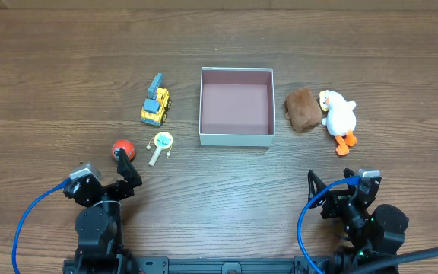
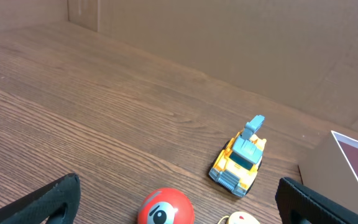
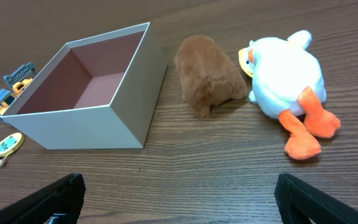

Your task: Pack container

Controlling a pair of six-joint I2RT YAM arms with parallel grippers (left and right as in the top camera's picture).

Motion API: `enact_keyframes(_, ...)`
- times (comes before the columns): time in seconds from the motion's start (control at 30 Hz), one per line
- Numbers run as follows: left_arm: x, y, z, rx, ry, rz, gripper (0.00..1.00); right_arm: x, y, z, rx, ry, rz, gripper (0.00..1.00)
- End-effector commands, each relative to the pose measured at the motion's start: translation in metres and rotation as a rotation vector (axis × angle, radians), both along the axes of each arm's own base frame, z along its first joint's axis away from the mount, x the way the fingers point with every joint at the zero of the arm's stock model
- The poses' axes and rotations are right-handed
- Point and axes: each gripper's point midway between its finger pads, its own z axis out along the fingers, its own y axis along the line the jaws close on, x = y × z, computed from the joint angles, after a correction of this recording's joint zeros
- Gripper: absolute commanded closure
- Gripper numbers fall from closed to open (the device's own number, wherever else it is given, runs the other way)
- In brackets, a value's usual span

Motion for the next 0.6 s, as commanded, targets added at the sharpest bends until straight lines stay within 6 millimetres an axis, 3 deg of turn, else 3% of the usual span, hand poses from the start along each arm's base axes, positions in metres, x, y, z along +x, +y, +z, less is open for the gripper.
enact_keyframes(0.0, 0.0003, -0.0005, 0.0005, -0.009, -0.012, -0.004, 0.0, 0.0, 0.0006, 0.0001, -0.007, -0.009, 0.004, 0.0)
enact_keyframes(0.43, 0.0003, -0.0005, 0.0006, -0.009, -0.012, -0.004, 0.0, 0.0001, 0.0006, 0.0002, -0.007, -0.009, 0.004, 0.0)
enact_keyframes(0.57, 0.0002, 0.0015, 0.0026, -0.007, -0.021, 0.008, 0.0, 0.0027, 0.0041, 0.0094, -0.003, -0.05, 0.026, 0.0)
